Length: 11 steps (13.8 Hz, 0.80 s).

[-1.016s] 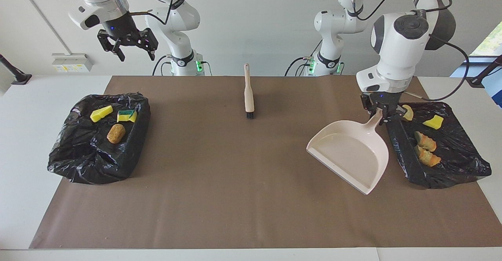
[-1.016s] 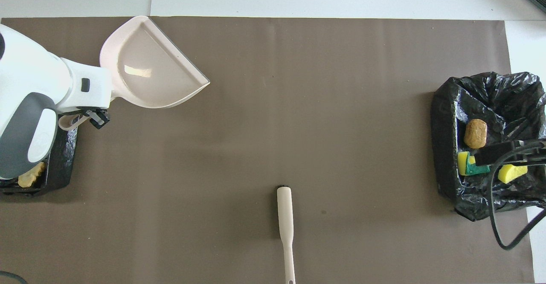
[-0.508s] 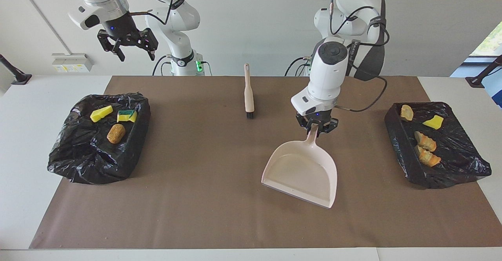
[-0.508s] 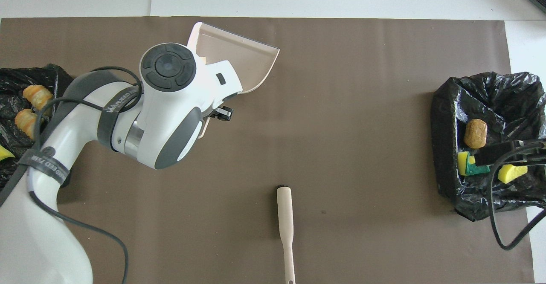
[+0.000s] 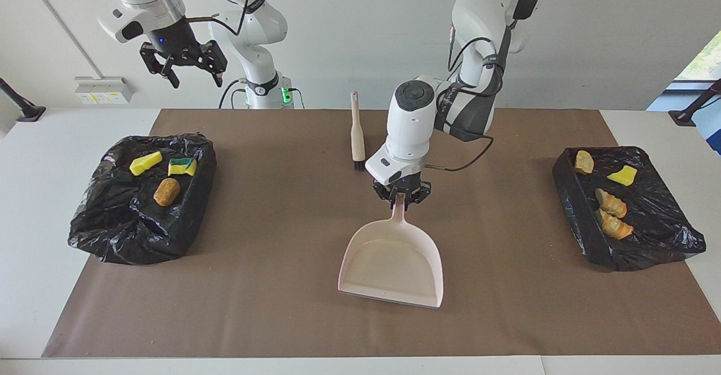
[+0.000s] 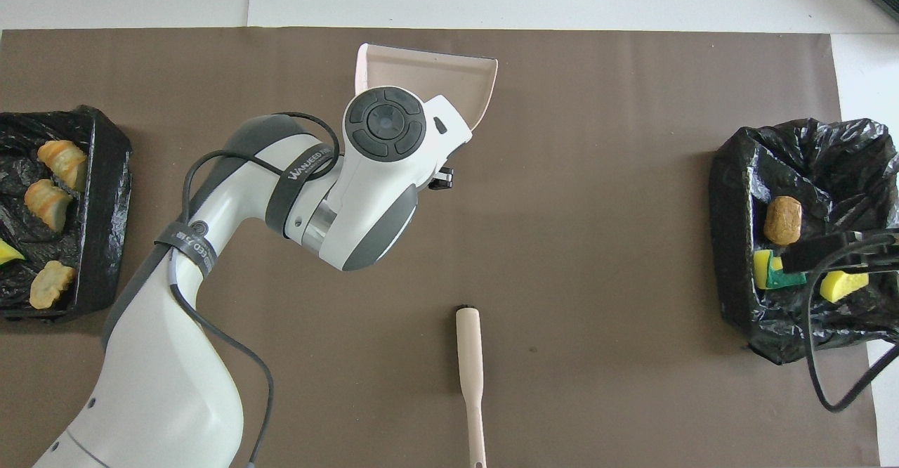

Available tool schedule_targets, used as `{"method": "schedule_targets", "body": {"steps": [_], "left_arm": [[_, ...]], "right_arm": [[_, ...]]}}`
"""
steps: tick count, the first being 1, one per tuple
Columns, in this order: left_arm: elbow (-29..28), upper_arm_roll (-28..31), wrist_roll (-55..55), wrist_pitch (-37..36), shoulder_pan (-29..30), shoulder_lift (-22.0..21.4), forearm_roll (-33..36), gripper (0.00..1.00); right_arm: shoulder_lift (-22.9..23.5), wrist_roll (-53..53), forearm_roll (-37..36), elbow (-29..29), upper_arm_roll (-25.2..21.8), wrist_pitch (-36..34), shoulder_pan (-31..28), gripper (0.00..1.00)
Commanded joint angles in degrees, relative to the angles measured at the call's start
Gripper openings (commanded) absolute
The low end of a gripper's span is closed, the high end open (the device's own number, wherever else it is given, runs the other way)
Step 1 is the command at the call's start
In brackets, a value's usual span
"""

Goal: Sweep and dump trash in bin
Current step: 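Lift the emptied dustpan from the bin toward the mat center with the left gripper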

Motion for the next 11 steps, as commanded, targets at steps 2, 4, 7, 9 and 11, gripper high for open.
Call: {"method": "schedule_targets", "body": {"steps": [2, 4, 7, 9, 11], "left_arm": [[5.3, 1.6, -10.7, 0.4, -4.9, 6.5, -0.8, 0.0], [5.1, 1.4, -15.8, 1.2, -5.8, 7.0, -1.1, 0.0], [4.4, 1.3, -17.0, 2.5, -6.2, 7.2, -1.6, 0.0], [4.4, 1.4, -18.1, 3.5, -6.2, 7.2, -3.8, 0.09], [3.2, 1.4, -18.3, 5.6, -6.2, 6.8, -4.5, 0.35]], "right_arm": [[-0.7, -1.3, 0.1, -0.5, 0.3, -0.5, -0.8, 1.0], [-0.7, -1.4, 0.1, -0.5, 0.3, -0.5, -0.8, 1.0], [-0.7, -1.4, 0.1, -0.5, 0.3, -0.5, -0.8, 1.0], [-0.7, -1.4, 0.1, -0.5, 0.3, -0.5, -0.8, 1.0], [-0.7, -1.4, 0.1, -0.5, 0.3, -0.5, -0.8, 1.0]]}}
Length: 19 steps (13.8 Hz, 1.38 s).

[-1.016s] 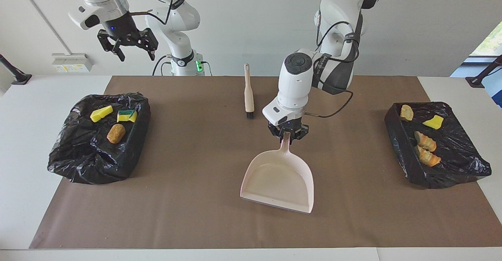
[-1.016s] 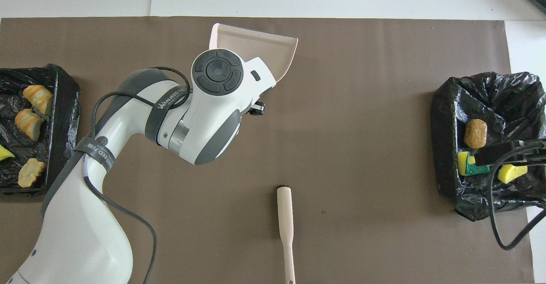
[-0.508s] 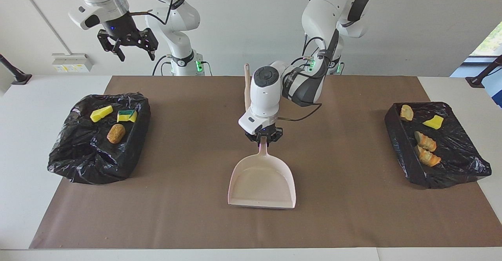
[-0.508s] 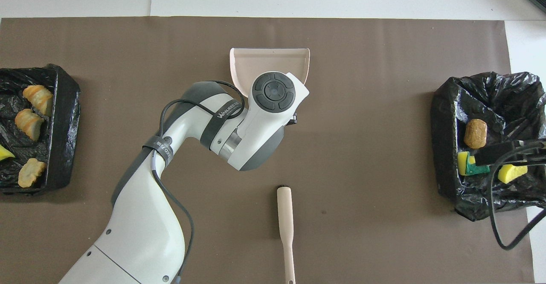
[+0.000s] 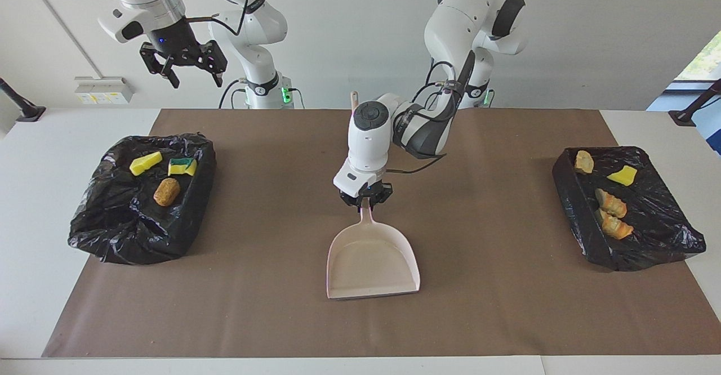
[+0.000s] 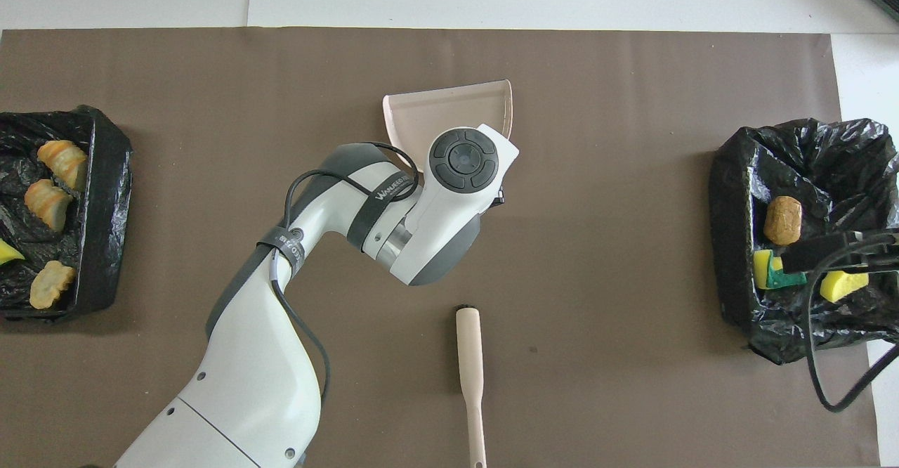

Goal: Sweep and dump trash in bin
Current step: 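Lower the dustpan onto the mat and release it with the left gripper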

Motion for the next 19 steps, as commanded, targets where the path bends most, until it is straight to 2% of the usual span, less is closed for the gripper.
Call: {"method": "schedule_targets", "body": {"steps": [1, 3, 5, 6, 7, 8, 11, 17, 19], "left_arm": [[-0.2, 1.1, -0.8, 1.9, -0.8, 0.2, -1.3, 0.49], [-0.2, 1.3, -0.3, 1.6, -0.8, 0.1, -0.5, 0.73], [-0.2, 1.3, 0.3, 1.5, -0.4, -0.2, 1.8, 0.83], [-0.3, 1.3, 2.1, 0.8, 0.1, -1.4, 2.2, 0.93], [-1.7, 1.5, 5.5, 0.4, 0.6, -3.6, 2.2, 0.95], [-3.9, 1.5, 10.0, 0.4, 2.7, -6.6, 2.2, 1.0], [-8.9, 1.5, 24.5, -2.0, 7.7, -14.0, 2.3, 1.0], [-8.3, 1.4, 47.4, -14.8, 19.6, -26.4, 2.1, 1.0], [-8.0, 1.6, 51.0, -17.0, 22.5, -29.2, 1.5, 1.0]], "right_arm": [[-0.7, -1.4, 0.1, -0.5, 0.3, -0.5, -0.8, 1.0], [-0.7, -1.4, 0.1, -0.5, 0.3, -0.5, -0.8, 1.0], [-0.7, -1.3, 0.1, -0.5, 0.3, -0.5, -0.8, 1.0], [-0.7, -1.3, 0.1, -0.5, 0.3, -0.5, -0.8, 1.0], [-0.7, -1.4, 0.1, -0.5, 0.3, -0.5, -0.8, 1.0], [-0.7, -1.4, 0.1, -0.5, 0.3, -0.5, -0.8, 1.0], [-0.7, -1.4, 0.1, -0.5, 0.3, -0.5, -0.8, 1.0], [-0.7, -1.4, 0.1, -0.5, 0.3, -0.5, -0.8, 1.0], [-0.7, -1.4, 0.1, -0.5, 0.3, -0.5, -0.8, 1.0]]}}
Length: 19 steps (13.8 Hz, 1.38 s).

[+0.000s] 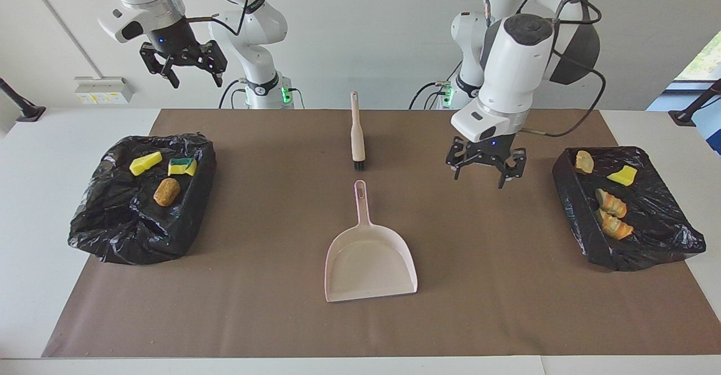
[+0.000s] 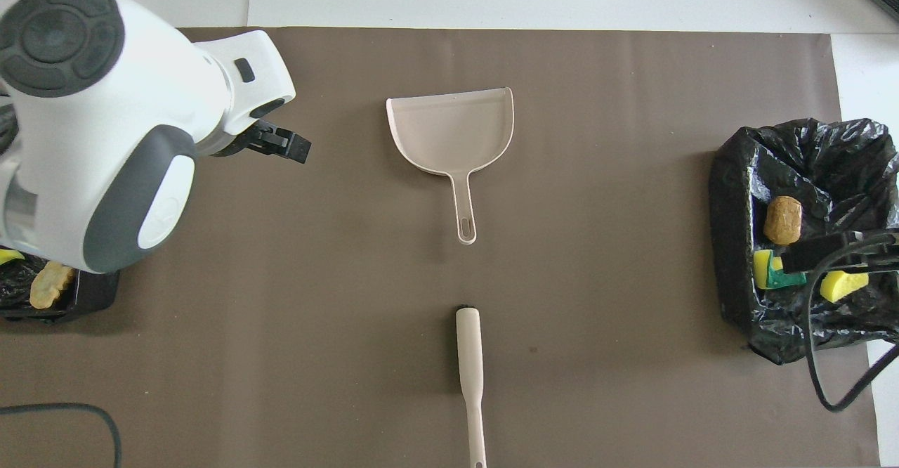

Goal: Sweep and dump trash in bin
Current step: 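Lower the dustpan onto the mat and release it with the left gripper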

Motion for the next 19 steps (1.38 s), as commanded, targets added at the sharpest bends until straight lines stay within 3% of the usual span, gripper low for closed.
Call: {"method": "schedule_targets", "body": {"steps": [1, 9, 13, 19], "left_arm": [[-2.1, -0.3, 4.1, -3.2, 3.9, -4.9, -0.2, 1.0], [5.8, -0.3, 11.8, -18.0, 10.3, -7.6, -2.2, 1.0], [2.7, 1.1, 11.6, -21.0, 11.6, -12.8, -5.8, 1.0], [1.7, 1.2, 10.8, -22.5, 12.0, -13.7, -5.5, 1.0]], "right_arm": [[-0.7, -1.4, 0.1, -0.5, 0.3, -0.5, -0.8, 1.0], [-0.7, -1.4, 0.1, -0.5, 0.3, -0.5, -0.8, 1.0], [-0.7, -1.4, 0.1, -0.5, 0.3, -0.5, -0.8, 1.0], [-0.7, -1.4, 0.1, -0.5, 0.3, -0.5, -0.8, 1.0]]}}
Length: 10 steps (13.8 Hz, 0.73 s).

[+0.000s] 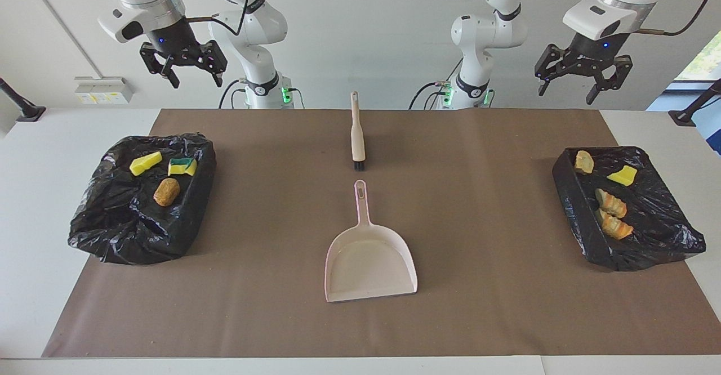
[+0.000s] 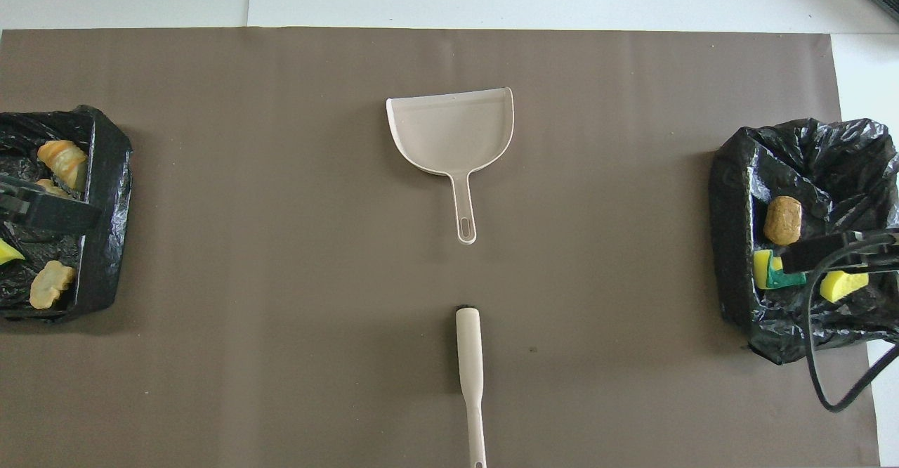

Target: Sweep and dump trash in bin

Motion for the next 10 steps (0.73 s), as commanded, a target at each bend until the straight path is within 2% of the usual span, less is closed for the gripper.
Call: {"method": "schedule_targets", "body": {"steps": [1, 10], "left_arm": [[-1.3, 0.2, 0.1, -0.4, 1.2, -1.1, -0.9, 1.0], [-1.3, 0.2, -4.6, -0.5, 1.8, -1.1, -0.9, 1.0]], "right_arm": [[-0.7, -1.4, 0.1, -0.5, 0.3, -0.5, -0.8, 1.0], [-0.7, -1.4, 0.1, -0.5, 0.3, -0.5, -0.8, 1.0]]}}
